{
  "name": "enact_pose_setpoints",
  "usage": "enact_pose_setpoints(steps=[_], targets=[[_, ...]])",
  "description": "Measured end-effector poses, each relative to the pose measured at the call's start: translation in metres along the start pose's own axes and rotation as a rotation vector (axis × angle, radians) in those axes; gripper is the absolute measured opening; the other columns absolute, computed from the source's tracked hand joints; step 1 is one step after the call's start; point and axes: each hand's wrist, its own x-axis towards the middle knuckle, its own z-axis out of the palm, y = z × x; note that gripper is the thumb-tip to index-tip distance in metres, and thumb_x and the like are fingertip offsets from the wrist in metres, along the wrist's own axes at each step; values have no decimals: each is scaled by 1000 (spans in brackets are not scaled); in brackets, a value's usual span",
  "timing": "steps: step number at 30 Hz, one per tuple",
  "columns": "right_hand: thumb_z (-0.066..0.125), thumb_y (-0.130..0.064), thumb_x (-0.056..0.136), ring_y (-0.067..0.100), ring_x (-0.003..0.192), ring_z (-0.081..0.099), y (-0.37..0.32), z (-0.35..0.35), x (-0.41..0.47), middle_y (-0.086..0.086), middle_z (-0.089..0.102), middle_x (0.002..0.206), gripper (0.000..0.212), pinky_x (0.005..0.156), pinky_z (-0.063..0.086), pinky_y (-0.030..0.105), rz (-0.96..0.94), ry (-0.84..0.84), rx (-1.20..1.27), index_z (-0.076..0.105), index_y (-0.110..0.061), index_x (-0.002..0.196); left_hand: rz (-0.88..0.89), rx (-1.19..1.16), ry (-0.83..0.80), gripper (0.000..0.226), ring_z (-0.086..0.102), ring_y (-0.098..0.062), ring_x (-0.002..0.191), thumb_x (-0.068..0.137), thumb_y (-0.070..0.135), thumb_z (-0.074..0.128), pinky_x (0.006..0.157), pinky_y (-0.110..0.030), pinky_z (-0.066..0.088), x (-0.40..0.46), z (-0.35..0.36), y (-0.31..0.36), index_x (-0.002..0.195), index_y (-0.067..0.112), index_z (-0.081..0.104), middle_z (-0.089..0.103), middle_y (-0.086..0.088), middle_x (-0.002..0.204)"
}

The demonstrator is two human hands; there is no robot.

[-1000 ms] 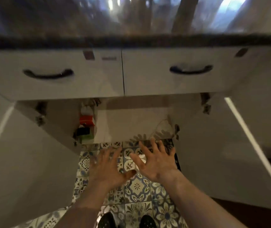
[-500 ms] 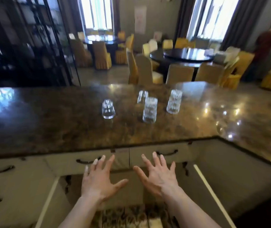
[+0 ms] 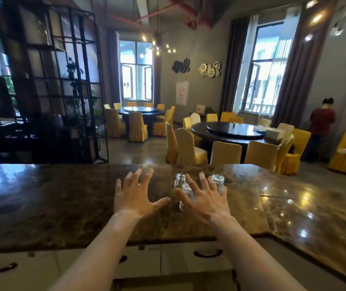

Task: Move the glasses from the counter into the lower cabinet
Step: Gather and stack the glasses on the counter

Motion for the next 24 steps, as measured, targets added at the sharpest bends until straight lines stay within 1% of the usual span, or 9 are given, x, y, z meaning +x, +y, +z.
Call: enact_pose_setpoints(steps=[5, 9, 13, 18, 20, 21, 24], targets=[[-5, -92, 74, 31, 155, -9, 20, 5, 1, 4, -9, 170, 90, 118, -1, 69, 5, -38, -14, -4, -51, 155, 0, 22, -9, 109, 2, -26, 154, 68, 97, 36, 123, -56, 5, 0, 7, 10, 156, 44, 1, 5, 0, 169], [-5, -92, 74, 31, 155, -8, 36, 10, 9, 4, -8, 170, 91, 119, 0, 68, -16, -31, -4, -4, -51, 155, -23, 24, -22, 110, 3, -25, 154, 68, 97, 37, 123, -55, 7, 0, 20, 17, 157, 44, 2, 7, 1, 169], [-9, -92, 70, 31, 155, -5, 49, 25, 17, 5, -6, 170, 96, 119, 1, 67, -42, -59, 4, -3, -50, 155, -37, 42, -35, 108, 5, -24, 154, 70, 96, 37, 123, -54, 8, 1, 39, 21, 157, 42, 3, 10, 1, 168], [-3, -90, 75, 31, 155, -4, 57, 58, 39, 4, -4, 170, 93, 120, 2, 67, -56, -123, -1, 1, -46, 157, -72, 25, -99, 103, 2, -23, 154, 71, 94, 37, 122, -59, 6, 12, 72, 13, 156, 46, 4, 9, 5, 167], [4, -89, 80, 30, 156, -3, 59, 72, 58, 4, -2, 170, 89, 120, 6, 65, -64, -129, -18, 4, -45, 157, -91, 27, -124, 101, 1, -23, 154, 72, 94, 37, 122, -60, 5, 27, 87, 2, 155, 47, 4, 9, 5, 167], [12, -87, 83, 31, 156, -1, 60, 80, 70, 5, 0, 170, 86, 121, 8, 65, -69, -132, -30, 6, -44, 158, -97, 30, -141, 100, 0, -23, 154, 72, 93, 38, 121, -60, 4, 37, 95, -5, 155, 47, 5, 9, 5, 167], [44, -70, 92, 32, 155, 4, 62, 103, 109, 7, 5, 170, 80, 121, 17, 62, -94, -127, -82, 13, -37, 158, -111, 26, -190, 96, -2, -24, 154, 77, 87, 44, 121, -61, 5, 72, 121, -30, 155, 48, 5, 6, 5, 167]])
